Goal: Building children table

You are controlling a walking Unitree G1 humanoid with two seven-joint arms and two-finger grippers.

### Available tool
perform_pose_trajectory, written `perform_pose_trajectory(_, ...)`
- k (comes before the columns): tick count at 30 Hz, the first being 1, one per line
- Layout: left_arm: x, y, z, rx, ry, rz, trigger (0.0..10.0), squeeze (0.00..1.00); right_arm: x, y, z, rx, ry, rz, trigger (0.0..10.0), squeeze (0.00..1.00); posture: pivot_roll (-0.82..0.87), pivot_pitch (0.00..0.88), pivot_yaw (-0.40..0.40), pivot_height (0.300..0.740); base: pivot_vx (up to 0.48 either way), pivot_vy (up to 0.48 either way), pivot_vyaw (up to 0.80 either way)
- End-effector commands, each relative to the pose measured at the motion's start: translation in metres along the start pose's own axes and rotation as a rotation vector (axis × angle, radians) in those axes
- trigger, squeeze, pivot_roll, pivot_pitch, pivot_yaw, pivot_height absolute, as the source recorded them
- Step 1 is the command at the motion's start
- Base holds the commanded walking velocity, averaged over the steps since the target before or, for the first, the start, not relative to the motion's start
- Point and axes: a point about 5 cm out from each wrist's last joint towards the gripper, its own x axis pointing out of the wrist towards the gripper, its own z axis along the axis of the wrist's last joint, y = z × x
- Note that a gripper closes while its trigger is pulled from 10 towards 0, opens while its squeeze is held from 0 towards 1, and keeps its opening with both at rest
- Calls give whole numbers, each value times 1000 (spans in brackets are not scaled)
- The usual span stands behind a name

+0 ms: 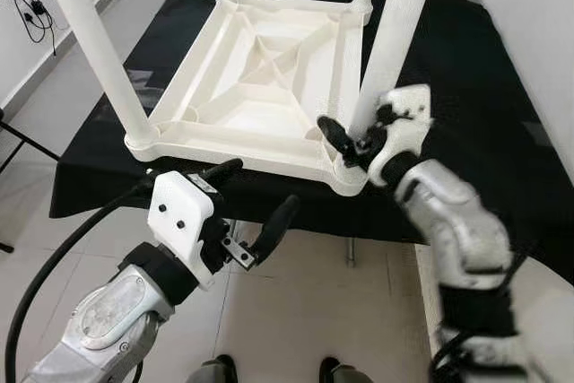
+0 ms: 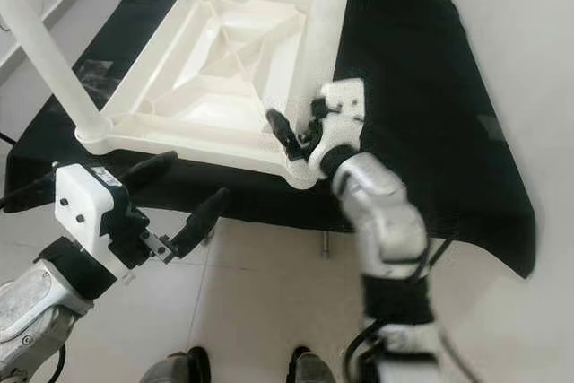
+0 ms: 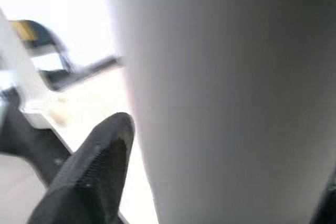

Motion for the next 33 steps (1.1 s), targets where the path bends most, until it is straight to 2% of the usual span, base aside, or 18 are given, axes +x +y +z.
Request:
perform_pose_trajectory(1,0,-3,-2,-3,4,-3,10000,0,1,2,-5,-12,11,132,10000,0,64,253,-24,740,0,0,0)
perform_pose_trajectory(2,0,-3,-2,-3,4,-2,10000,0,1,0,-5,-12,25,187,10000,0,66,254,-26,740,0,0,0)
perform_pose_trajectory(3,0,-3,-2,-3,4,-2,10000,0,1,0,-5,-12,25,187,10000,0,66,254,-26,740,0,0,0)
perform_pose_trajectory(6,-1,-4,-1,-2,1,5,10000,0,2,-10,-5,-30,58,335,10000,0,73,262,-29,740,0,0,0)
perform_pose_trajectory(11,-2,-5,0,-3,1,7,10000,0,8,-22,-5,-23,68,409,10000,0,81,270,-31,740,0,0,0)
perform_pose_trajectory(12,-2,-5,1,-3,3,10,10000,0,10,-26,-5,-16,62,416,6588,0,87,269,-30,740,0,0,0)
perform_pose_trajectory(15,-3,-6,1,-4,4,12,10000,0,11,-29,-4,-12,55,425,6588,0,87,269,-30,740,0,0,0)
perform_pose_trajectory(16,-4,-6,1,-3,5,15,10000,0,12,-30,-3,5,37,451,0,0,95,277,-33,740,0,0,0)
perform_pose_trajectory(21,-6,-6,2,0,9,19,10000,0,10,-33,-4,37,16,526,0,0,89,283,-28,740,0,0,0)
perform_pose_trajectory(25,-5,-6,1,-3,12,16,10000,0,10,-35,-7,25,17,504,0,0,83,282,-24,740,0,0,0)
perform_pose_trajectory(28,-4,-6,0,-7,10,10,10000,0,8,-32,-16,-19,41,342,0,0,72,279,-24,740,0,0,0)
perform_pose_trajectory(29,-4,-6,0,-7,10,10,10000,0,8,-32,-16,-19,41,342,0,0,72,279,-24,740,0,0,0)
perform_pose_trajectory(31,-4,-6,0,-7,10,9,10000,0,9,-26,-22,15,42,188,0,0,66,277,-28,740,0,0,0)
perform_pose_trajectory(32,-4,-6,0,-7,10,9,10000,0,9,-26,-22,15,42,188,0,0,66,277,-28,740,0,0,0)
perform_pose_trajectory(33,-4,-5,0,-7,10,9,10000,0,10,-17,-28,26,50,7,0,0,65,274,-28,740,0,0,0)
